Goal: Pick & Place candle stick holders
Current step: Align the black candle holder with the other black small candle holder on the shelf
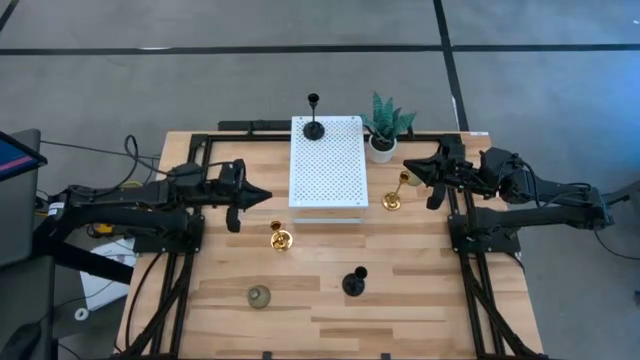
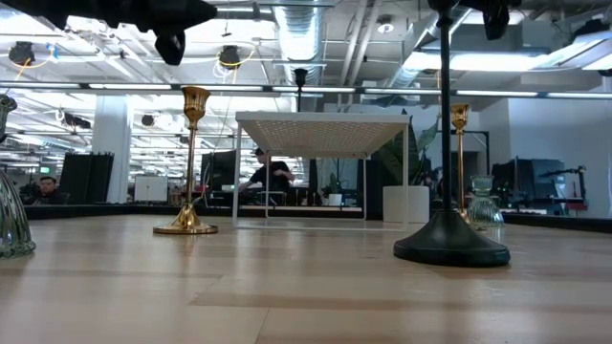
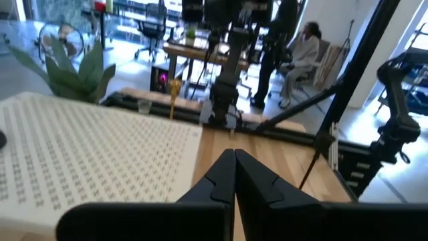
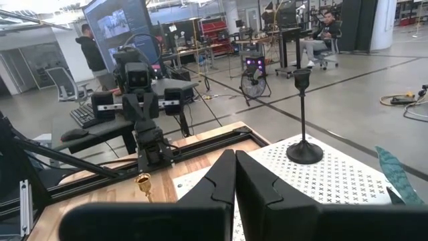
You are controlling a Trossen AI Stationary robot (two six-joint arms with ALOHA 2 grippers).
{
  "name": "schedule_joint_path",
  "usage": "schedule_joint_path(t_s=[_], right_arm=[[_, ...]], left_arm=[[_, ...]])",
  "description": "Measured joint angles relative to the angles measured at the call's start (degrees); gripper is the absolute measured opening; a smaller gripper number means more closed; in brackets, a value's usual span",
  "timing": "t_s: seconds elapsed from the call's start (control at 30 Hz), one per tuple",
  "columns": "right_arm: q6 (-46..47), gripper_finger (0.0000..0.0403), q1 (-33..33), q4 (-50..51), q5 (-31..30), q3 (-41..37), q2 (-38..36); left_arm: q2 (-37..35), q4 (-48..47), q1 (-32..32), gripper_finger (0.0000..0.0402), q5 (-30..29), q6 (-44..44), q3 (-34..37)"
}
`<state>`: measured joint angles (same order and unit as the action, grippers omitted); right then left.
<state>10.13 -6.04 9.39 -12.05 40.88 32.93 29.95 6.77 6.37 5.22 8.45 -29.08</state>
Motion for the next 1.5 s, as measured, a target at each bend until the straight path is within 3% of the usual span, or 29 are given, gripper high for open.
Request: schedule_joint_path(t_s=[0.37, 0.53, 0.77, 1.27, 1.5], right_arm=[[3.15, 0.0000, 0.37, 0.17, 1.05, 0.00, 0.00], [6.72, 0.0000, 4.32, 0.34, 1.94, 0.00, 1.65], [12.34, 0.0000, 13.88, 0.41, -2.24, 0.00, 6.39], [19.12, 0.0000, 40.60, -1.39, -23.34, 0.00, 13.51], [23.36, 0.0000, 50.48, -1.69, -27.02, 0.00, 17.83]], left_arm=[[0.15, 0.65, 0.00, 0.0004, 0.02, 0.00, 0.00], [0.15, 0.99, 0.00, 0.0004, 0.04, 0.00, 0.00], [0.15, 1.28, 0.00, 0.0005, 0.02, 0.00, 0.00], [0.15, 1.43, 0.00, 0.0006, 0.10, 0.00, 0.00], [0.15, 1.50, 0.00, 0.0004, -0.03, 0.43, 0.00]])
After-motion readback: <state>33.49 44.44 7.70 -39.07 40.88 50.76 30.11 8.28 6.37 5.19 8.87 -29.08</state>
